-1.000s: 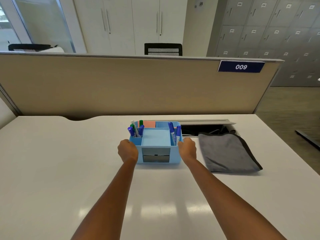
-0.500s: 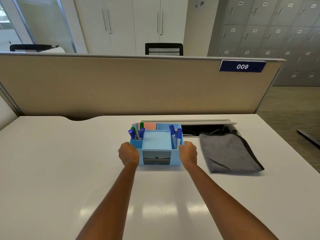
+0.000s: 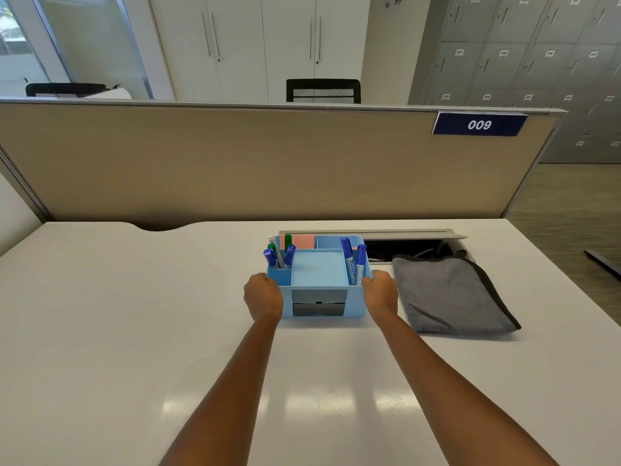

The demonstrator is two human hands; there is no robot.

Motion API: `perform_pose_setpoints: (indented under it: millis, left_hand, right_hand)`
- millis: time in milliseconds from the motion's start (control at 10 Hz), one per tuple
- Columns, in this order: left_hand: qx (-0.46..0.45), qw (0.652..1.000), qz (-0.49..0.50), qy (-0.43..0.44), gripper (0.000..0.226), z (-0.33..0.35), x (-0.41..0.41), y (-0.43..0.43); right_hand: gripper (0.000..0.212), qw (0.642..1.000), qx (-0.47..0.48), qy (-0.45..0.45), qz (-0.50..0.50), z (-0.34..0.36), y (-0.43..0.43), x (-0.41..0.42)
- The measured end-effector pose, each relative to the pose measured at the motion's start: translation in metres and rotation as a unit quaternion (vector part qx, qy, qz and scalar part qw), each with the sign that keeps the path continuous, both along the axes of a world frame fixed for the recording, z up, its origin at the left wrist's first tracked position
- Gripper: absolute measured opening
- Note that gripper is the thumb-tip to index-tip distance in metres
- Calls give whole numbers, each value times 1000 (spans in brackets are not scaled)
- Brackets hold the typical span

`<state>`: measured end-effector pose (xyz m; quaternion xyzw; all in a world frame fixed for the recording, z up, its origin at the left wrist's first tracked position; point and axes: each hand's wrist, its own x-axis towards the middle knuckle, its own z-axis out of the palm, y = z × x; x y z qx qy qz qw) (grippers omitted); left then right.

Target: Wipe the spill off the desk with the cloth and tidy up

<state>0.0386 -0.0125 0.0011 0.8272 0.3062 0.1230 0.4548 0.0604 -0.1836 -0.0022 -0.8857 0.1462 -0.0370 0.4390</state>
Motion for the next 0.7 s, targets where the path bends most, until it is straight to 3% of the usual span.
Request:
perform_pose_setpoints:
  millis: [200, 400, 600, 700]
  left_hand:
    - [0, 1000, 1, 0, 27, 1, -1, -2]
    - [17, 1000, 2, -8, 29, -4, 0, -1]
    - [20, 999, -35, -18, 41, -8, -12, -2]
    - [49, 995, -84, -14, 49, -19, -25, -1]
  right_hand:
    - [30, 1000, -3, 9, 4, -1, -2, 1]
    - [32, 1000, -20, 15, 11, -2, -2, -2]
    - [37, 985, -157, 12, 74, 7, -7, -14]
    - [49, 987, -145, -44, 60, -6, -10, -24]
